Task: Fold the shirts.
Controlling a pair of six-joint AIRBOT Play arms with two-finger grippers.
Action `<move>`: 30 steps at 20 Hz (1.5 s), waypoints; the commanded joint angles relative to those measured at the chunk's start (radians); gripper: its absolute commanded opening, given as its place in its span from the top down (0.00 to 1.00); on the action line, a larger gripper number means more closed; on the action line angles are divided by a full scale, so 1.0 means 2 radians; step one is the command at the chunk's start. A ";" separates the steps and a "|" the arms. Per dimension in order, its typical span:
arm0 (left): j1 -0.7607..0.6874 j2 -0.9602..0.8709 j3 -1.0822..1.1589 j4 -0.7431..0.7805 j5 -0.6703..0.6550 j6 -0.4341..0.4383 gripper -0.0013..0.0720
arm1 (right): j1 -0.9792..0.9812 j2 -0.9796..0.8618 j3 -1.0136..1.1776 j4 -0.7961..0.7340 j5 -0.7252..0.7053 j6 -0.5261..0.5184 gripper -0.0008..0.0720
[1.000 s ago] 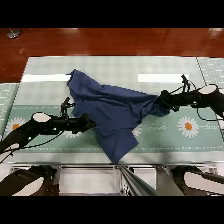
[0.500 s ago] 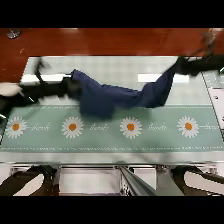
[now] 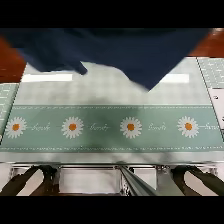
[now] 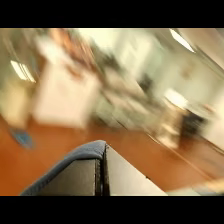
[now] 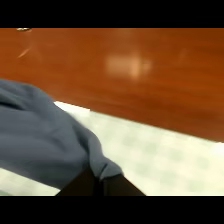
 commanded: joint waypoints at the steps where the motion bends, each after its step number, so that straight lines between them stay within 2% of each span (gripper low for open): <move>1: 0.103 0.069 0.061 0.078 -0.017 -0.033 0.94 | 0.000 0.093 0.015 -0.092 0.003 0.017 0.95; 4: 0.169 0.148 0.059 0.245 -0.092 -0.055 0.94 | 0.000 0.148 0.008 -0.115 0.026 0.045 0.95; 5: 0.167 0.169 0.056 0.298 -0.100 -0.083 0.94 | 0.000 0.164 0.001 -0.117 0.035 0.057 0.95; 7: 0.145 0.203 0.044 0.348 -0.103 -0.096 0.94 | 0.000 0.195 -0.022 -0.128 0.050 0.066 0.95; 9: 0.093 0.220 0.027 0.362 -0.120 -0.096 0.94 | 0.000 0.211 -0.039 -0.158 0.060 0.074 0.95; 13: 0.006 0.222 -0.049 0.367 -0.134 -0.097 0.94 | 0.000 0.213 -0.076 -0.163 0.026 0.081 0.95; 16: 0.000 0.212 -0.135 0.332 -0.155 -0.113 0.94 | 0.000 0.198 -0.132 -0.132 0.028 0.079 0.95; 18: 0.000 0.204 -0.218 0.293 -0.155 -0.068 0.94 | 0.000 0.183 -0.199 -0.089 0.012 0.062 0.95; 19: 0.000 0.197 -0.260 0.291 -0.150 -0.066 0.94 | 0.000 0.175 -0.241 -0.068 -0.018 0.052 0.95; 21: 0.000 0.177 -0.332 0.289 -0.111 -0.065 0.94 | 0.000 0.148 -0.322 -0.035 -0.089 0.021 0.95; 23: -0.001 0.138 -0.385 0.259 -0.052 -0.063 0.94 | 0.001 0.092 -0.363 -0.034 -0.124 0.007 0.95; 26: -0.029 0.042 -0.392 0.208 -0.024 -0.019 0.94 | 0.002 -0.025 -0.365 0.022 -0.181 -0.029 0.95; 28: -0.056 -0.021 -0.387 0.205 0.035 -0.020 0.94 | 0.002 -0.106 -0.343 0.054 -0.225 -0.041 0.95; 30: -0.074 -0.081 -0.370 0.203 0.079 -0.020 0.94 | 0.002 -0.182 -0.298 0.062 -0.246 -0.030 0.95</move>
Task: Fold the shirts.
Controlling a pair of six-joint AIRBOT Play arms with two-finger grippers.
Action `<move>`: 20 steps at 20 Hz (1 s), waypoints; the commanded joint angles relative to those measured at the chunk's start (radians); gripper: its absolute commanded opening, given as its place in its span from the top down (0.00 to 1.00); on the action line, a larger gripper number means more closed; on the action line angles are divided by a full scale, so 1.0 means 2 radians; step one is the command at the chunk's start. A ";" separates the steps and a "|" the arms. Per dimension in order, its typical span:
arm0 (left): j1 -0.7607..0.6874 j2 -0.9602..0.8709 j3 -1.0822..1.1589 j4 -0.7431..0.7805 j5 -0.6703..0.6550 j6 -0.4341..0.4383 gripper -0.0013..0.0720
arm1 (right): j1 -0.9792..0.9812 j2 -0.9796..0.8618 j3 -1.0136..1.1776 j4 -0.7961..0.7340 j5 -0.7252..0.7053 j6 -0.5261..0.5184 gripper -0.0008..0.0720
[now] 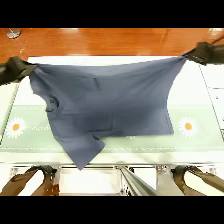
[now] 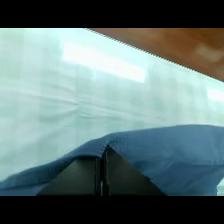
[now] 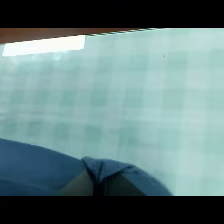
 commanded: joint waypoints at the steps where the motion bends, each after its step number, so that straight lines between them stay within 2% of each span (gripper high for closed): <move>1: -0.032 -0.108 0.019 -0.018 0.078 0.010 0.94 | 0.001 -0.137 0.057 0.047 -0.066 -0.002 0.95; 3: -0.041 -0.159 0.052 -0.020 0.086 0.010 0.94 | 0.001 -0.198 0.106 0.082 -0.076 0.000 0.95; 5: -0.049 -0.200 0.079 -0.045 0.090 0.010 0.94 | 0.003 -0.245 0.141 0.135 -0.077 -0.020 0.95; 7: -0.051 -0.229 0.093 -0.061 0.091 0.010 0.94 | 0.003 -0.276 0.155 0.182 -0.078 0.003 0.95; 8: -0.051 -0.236 0.095 -0.061 0.090 0.010 0.92 | 0.002 -0.284 0.155 0.195 -0.077 0.016 0.86; 9: -0.049 -0.238 0.095 -0.060 0.085 0.006 0.62 | -0.002 -0.287 0.155 0.200 -0.070 0.023 0.40; 10: -0.045 -0.238 0.095 -0.060 0.075 -0.002 0.03 | -0.006 -0.286 0.156 0.198 -0.056 0.021 0.12; 12: -0.014 -0.236 0.099 -0.051 0.006 -0.005 0.03 | -0.033 -0.285 0.168 0.193 0.020 0.008 0.12; 14: 0.036 -0.235 0.103 -0.029 -0.103 -0.008 0.03 | -0.076 -0.278 0.175 0.172 0.118 0.009 0.12; 15: 0.058 -0.234 0.102 -0.008 -0.157 -0.014 0.03 | -0.100 -0.272 0.175 0.141 0.167 0.010 0.12; 17: 0.091 -0.218 0.076 0.048 -0.237 -0.006 0.03 | -0.134 -0.249 0.167 0.023 0.239 0.018 0.12; 18: 0.102 -0.202 0.046 0.056 -0.255 0.006 0.03 | -0.146 -0.225 0.144 -0.045 0.242 0.026 0.12; 19: 0.110 -0.185 0.010 0.056 -0.260 0.011 0.03 | -0.151 -0.193 0.103 -0.090 0.225 0.056 0.12; 20: 0.112 -0.166 -0.039 0.057 -0.259 0.014 0.03 | -0.151 -0.154 0.047 -0.105 0.191 0.097 0.12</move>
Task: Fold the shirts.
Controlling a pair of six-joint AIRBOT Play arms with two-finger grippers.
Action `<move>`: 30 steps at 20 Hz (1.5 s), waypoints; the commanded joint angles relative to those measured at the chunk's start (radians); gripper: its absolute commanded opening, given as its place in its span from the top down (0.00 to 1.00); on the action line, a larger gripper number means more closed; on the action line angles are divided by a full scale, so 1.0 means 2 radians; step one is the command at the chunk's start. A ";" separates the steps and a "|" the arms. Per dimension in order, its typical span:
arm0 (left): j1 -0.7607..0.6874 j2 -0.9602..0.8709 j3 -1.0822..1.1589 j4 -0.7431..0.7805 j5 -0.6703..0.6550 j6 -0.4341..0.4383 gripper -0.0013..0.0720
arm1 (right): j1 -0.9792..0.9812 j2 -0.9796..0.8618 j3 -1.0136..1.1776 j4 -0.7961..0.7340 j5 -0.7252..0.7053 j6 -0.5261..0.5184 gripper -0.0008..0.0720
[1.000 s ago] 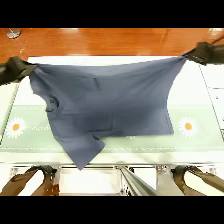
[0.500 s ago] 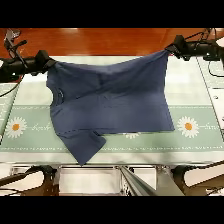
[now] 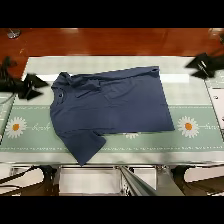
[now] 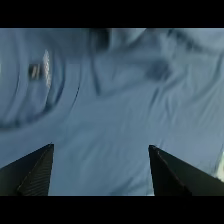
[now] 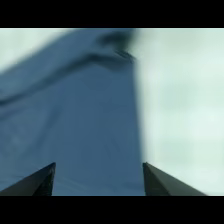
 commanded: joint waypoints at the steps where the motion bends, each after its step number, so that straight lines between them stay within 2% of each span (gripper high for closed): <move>1: 0.027 0.051 -0.127 0.032 -0.069 0.017 0.03 | -0.016 0.107 -0.139 -0.105 -0.032 0.061 0.12; 3: 0.031 0.073 -0.208 0.040 -0.053 0.013 0.03 | 0.008 0.204 -0.270 -0.085 -0.123 0.019 0.12; 5: 0.042 0.087 -0.273 0.049 -0.047 -0.019 0.03 | 0.020 0.275 -0.357 -0.073 -0.146 0.009 0.12; 8: 0.050 0.087 -0.326 0.049 -0.047 -0.009 0.03 | 0.019 0.338 -0.429 0.008 -0.144 -0.022 0.12; 10: 0.052 0.092 -0.330 0.049 -0.049 -0.003 0.03 | 0.019 0.354 -0.439 0.037 -0.129 -0.038 0.12; 17: 0.116 0.113 -0.328 0.040 -0.017 0.010 0.03 | 0.019 0.356 -0.439 0.039 -0.113 -0.049 0.12; 23: 0.084 0.111 -0.331 -0.044 0.059 0.022 0.03 | 0.019 0.356 -0.439 0.027 -0.111 -0.049 0.13; 27: 0.042 0.109 -0.331 0.002 0.067 0.021 0.03 | 0.019 0.356 -0.439 0.027 -0.108 -0.046 0.13; 30: 0.033 0.109 -0.331 0.002 0.058 0.021 0.03 | 0.019 0.356 -0.439 0.026 -0.107 -0.046 0.13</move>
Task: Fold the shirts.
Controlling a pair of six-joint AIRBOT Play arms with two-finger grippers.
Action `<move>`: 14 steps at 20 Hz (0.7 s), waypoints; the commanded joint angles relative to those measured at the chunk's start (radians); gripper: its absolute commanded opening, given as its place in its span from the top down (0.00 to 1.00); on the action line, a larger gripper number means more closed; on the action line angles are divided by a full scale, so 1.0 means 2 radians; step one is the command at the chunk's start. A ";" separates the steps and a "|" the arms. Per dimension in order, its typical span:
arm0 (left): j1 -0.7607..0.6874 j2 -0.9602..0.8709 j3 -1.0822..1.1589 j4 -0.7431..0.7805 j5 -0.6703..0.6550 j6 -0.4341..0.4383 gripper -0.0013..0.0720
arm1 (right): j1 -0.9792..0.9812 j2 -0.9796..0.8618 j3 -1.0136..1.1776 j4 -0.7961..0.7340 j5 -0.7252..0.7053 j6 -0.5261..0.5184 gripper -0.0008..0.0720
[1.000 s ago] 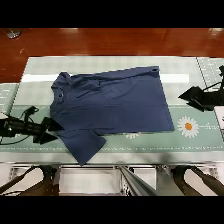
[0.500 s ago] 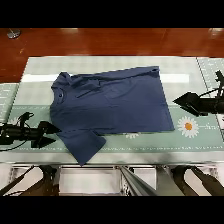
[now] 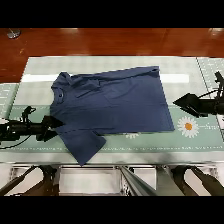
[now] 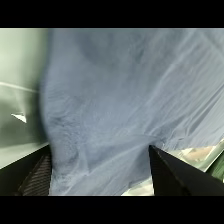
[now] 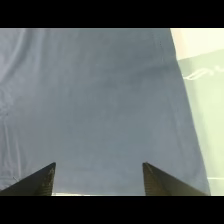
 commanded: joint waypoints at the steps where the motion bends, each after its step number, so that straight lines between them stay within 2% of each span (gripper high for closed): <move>1: -0.019 -0.001 0.000 0.011 0.006 0.001 0.03 | 0.000 0.000 0.000 -0.001 0.000 0.001 0.13; 3: -0.030 -0.001 0.000 0.011 0.010 0.001 0.04 | 0.000 0.000 0.000 -0.030 -0.017 0.004 0.13; 4: -0.036 -0.001 0.000 0.011 0.011 0.000 0.12 | 0.000 -0.004 0.000 -0.067 -0.034 0.021 0.13; 5: -0.040 -0.001 0.000 0.011 0.011 -0.001 0.36 | -0.005 -0.009 0.000 -0.106 -0.043 0.042 0.13; 6: -0.043 0.000 0.000 0.008 0.008 -0.002 0.87 | -0.012 -0.018 0.000 -0.143 -0.042 0.062 0.13; 7: -0.046 0.001 0.000 -0.003 0.008 -0.004 0.94 | -0.022 -0.028 0.000 -0.171 -0.029 0.068 0.13; 10: -0.050 0.002 0.000 -0.026 0.008 0.003 0.94 | -0.058 -0.053 -0.014 -0.238 0.024 0.086 0.13; 14: -0.051 0.002 0.000 -0.026 0.011 0.014 0.94 | -0.058 -0.060 -0.071 -0.184 0.018 0.072 0.13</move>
